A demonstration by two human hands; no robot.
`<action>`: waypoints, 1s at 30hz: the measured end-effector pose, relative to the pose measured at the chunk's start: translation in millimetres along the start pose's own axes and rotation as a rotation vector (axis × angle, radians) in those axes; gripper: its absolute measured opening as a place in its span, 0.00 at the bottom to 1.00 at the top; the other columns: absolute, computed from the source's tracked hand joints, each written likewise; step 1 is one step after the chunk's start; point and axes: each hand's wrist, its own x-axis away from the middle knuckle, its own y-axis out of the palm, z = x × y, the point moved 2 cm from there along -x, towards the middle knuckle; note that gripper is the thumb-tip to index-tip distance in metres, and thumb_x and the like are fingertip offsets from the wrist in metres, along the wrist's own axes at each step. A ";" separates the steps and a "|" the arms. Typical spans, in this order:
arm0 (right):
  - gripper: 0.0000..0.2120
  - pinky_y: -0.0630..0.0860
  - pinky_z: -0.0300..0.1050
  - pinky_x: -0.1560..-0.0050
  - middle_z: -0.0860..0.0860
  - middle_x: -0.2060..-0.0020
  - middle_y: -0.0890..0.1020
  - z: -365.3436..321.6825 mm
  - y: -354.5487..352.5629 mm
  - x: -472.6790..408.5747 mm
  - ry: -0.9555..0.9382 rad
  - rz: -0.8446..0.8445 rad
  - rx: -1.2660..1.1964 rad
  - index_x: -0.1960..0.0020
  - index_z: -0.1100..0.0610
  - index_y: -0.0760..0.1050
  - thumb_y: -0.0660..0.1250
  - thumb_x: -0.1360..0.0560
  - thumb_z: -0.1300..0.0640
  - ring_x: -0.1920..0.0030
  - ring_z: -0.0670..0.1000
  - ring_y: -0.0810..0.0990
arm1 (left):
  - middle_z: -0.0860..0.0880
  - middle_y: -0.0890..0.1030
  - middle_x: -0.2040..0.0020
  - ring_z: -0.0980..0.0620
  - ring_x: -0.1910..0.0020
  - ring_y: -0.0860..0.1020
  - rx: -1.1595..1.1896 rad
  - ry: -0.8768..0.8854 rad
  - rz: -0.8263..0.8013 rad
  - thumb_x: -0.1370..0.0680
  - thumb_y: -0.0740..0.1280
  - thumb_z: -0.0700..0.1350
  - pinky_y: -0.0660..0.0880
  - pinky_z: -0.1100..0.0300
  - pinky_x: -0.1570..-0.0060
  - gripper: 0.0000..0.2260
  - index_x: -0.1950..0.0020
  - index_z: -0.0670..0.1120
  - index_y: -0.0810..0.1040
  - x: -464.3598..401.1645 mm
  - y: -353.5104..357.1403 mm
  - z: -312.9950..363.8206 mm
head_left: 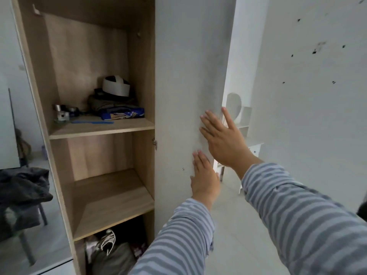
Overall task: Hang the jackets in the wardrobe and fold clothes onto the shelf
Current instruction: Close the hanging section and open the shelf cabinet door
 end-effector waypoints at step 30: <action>0.23 0.44 0.62 0.27 0.53 0.28 0.64 -317.7 -171.1 -116.8 -0.313 -0.086 -0.994 0.29 0.50 0.66 0.59 0.24 0.55 0.24 0.54 0.54 | 0.50 0.40 0.21 0.46 0.22 0.47 -0.411 -0.708 0.205 0.22 0.63 0.49 0.58 0.39 0.29 0.33 0.22 0.48 0.51 190.0 -334.4 -341.9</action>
